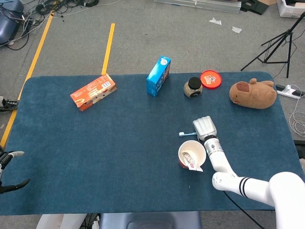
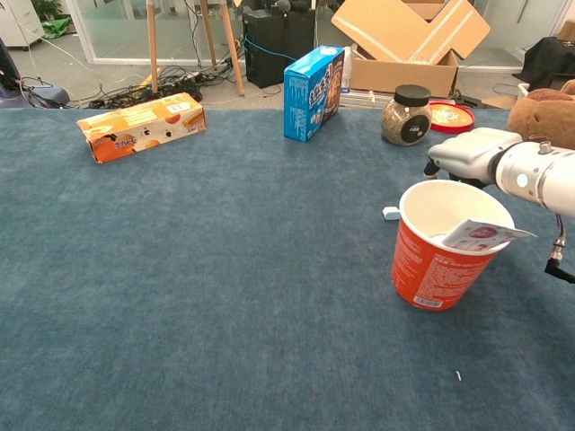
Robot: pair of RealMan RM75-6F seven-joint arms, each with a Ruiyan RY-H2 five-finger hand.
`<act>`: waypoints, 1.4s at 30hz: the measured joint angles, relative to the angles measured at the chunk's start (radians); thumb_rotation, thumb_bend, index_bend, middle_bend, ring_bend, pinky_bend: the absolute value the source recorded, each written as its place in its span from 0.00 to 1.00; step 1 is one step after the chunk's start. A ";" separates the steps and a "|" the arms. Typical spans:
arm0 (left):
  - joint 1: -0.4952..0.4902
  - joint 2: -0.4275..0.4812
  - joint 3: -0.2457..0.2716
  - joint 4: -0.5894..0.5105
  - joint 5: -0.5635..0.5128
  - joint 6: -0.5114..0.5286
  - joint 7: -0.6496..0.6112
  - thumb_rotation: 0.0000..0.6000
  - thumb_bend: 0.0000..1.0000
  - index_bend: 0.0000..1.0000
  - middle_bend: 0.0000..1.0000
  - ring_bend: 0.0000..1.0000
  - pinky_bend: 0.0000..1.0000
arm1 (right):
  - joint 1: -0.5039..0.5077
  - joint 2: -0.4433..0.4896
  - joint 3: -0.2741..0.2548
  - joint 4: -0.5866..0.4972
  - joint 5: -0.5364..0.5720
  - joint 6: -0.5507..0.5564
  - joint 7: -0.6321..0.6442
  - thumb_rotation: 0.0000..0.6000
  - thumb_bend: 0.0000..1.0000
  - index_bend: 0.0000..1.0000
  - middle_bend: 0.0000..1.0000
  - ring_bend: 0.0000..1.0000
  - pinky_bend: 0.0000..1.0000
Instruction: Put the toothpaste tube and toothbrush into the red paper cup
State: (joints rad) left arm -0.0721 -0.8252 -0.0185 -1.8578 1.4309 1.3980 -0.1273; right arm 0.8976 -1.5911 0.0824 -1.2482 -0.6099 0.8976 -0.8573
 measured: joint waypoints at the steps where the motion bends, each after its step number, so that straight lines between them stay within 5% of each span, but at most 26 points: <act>1: 0.000 0.000 0.000 0.000 0.000 0.000 0.000 1.00 0.00 0.25 0.27 0.20 0.20 | 0.000 -0.001 0.000 0.002 0.000 -0.001 0.000 1.00 0.19 0.52 1.00 1.00 1.00; 42: 0.001 0.001 0.001 -0.002 0.000 0.000 0.001 1.00 0.00 0.25 0.27 0.20 0.20 | 0.011 -0.034 -0.001 0.068 0.033 -0.043 -0.001 1.00 0.23 0.54 1.00 1.00 1.00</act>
State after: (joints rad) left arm -0.0714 -0.8244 -0.0175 -1.8594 1.4311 1.3976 -0.1267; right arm 0.9082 -1.6254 0.0811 -1.1805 -0.5770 0.8542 -0.8580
